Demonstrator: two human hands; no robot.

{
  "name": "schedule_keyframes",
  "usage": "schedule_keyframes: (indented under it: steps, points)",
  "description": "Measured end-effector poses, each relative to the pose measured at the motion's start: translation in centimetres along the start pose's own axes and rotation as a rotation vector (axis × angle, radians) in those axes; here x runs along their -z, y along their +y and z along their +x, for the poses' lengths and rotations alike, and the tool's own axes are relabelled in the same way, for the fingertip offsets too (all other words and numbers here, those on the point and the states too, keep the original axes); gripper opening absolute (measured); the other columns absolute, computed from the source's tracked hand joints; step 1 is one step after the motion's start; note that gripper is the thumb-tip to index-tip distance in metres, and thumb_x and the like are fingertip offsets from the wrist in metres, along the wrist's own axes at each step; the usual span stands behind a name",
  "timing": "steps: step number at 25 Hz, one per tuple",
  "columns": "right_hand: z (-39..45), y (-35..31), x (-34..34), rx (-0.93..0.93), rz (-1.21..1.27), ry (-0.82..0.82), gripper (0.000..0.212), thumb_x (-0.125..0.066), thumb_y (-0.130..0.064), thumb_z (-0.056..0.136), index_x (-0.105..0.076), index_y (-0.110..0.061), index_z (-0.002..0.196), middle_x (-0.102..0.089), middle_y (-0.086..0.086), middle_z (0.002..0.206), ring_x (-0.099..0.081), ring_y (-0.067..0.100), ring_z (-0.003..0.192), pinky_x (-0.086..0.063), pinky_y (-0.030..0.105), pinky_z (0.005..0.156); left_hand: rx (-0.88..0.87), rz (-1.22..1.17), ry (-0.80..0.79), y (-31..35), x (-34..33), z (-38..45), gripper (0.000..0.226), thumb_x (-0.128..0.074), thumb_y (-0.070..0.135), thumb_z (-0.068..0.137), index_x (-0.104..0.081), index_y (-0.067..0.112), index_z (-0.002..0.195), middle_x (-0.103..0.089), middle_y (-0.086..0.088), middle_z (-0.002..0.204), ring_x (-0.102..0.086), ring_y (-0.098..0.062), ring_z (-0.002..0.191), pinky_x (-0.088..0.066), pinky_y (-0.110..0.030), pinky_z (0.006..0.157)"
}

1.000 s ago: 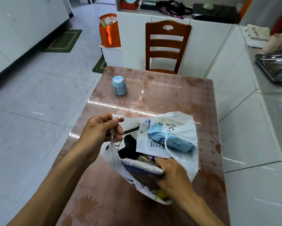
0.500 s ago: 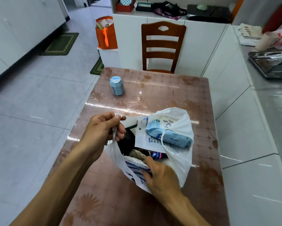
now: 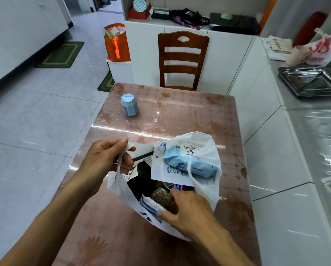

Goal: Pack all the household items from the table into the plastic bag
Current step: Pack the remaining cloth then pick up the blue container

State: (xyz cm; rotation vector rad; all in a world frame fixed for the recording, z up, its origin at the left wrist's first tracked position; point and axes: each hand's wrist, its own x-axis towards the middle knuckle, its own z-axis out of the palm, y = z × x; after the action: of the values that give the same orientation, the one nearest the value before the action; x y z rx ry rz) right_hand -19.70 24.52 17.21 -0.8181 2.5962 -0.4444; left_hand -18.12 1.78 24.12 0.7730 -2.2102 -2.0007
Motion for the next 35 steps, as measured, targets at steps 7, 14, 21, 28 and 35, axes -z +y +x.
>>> schedule_keyframes:
  steps: [7, 14, 21, 28, 35]
  points:
    - [9.3, -1.0, 11.0, 0.123, 0.267, 0.273, 0.012, -0.062, -0.038, 0.089, -0.062, -0.026, 0.089, -0.067, -0.013, 0.088, -0.059, 0.004, 0.07, -0.052, 0.031, 0.067, 0.1, 0.209, 0.23, -3.2, 2.3, 9.6, 0.019, -0.056, 0.025, 0.096, -0.066, 0.011, 0.088, -0.069, -0.014, 0.083, -0.061, -0.022, 0.062, -0.045, -0.03, 0.053]
    - [26.7, -2.3, 9.7, 0.078, 0.07, 0.124, 0.032, -0.065, -0.035, 0.088, -0.056, -0.029, 0.118, -0.06, -0.007, 0.125, -0.06, 0.012, 0.101, -0.055, 0.035, 0.089, 0.279, 1.064, -0.213, -15.2, 4.8, 24.8, 0.089, -0.074, 0.022, 0.077, -0.025, 0.035, 0.15, -0.025, -0.011, 0.157, -0.037, -0.038, 0.136, -0.043, -0.042, 0.102]
    - [45.5, -3.8, 3.4, 0.093, -0.16, -0.02, 0.089, -0.075, -0.029, 0.077, -0.021, -0.034, 0.147, -0.032, 0.004, 0.154, -0.05, 0.031, 0.126, -0.05, 0.046, 0.093, 0.376, 1.129, -0.273, -22.9, 7.6, 28.5, 0.131, -0.09, 0.035, 0.058, 0.006, 0.054, 0.145, 0.03, -0.017, 0.156, 0.017, -0.063, 0.135, -0.027, -0.067, 0.109]
    - [55.5, -4.8, -2.2, 0.044, -0.251, -0.065, 0.102, -0.083, -0.043, 0.064, -0.02, -0.034, 0.144, -0.03, 0.01, 0.148, -0.051, 0.039, 0.117, -0.046, 0.047, 0.09, 0.371, 1.063, -0.268, -22.2, 7.4, 28.7, 0.126, -0.085, 0.023, 0.066, 0.007, 0.059, 0.143, 0.038, -0.011, 0.154, 0.025, -0.057, 0.137, -0.034, -0.065, 0.104]
    - [50.8, -5.2, -1.9, 0.095, -0.186, -0.229, 0.079, -0.084, -0.042, 0.056, -0.041, -0.027, 0.12, -0.057, 0.004, 0.109, -0.057, 0.026, 0.088, -0.047, 0.034, 0.064, 0.358, 1.125, -0.269, -22.2, 7.6, 28.9, 0.128, -0.088, 0.028, 0.063, 0.006, 0.056, 0.145, 0.036, -0.014, 0.154, 0.021, -0.062, 0.135, -0.035, -0.066, 0.103]
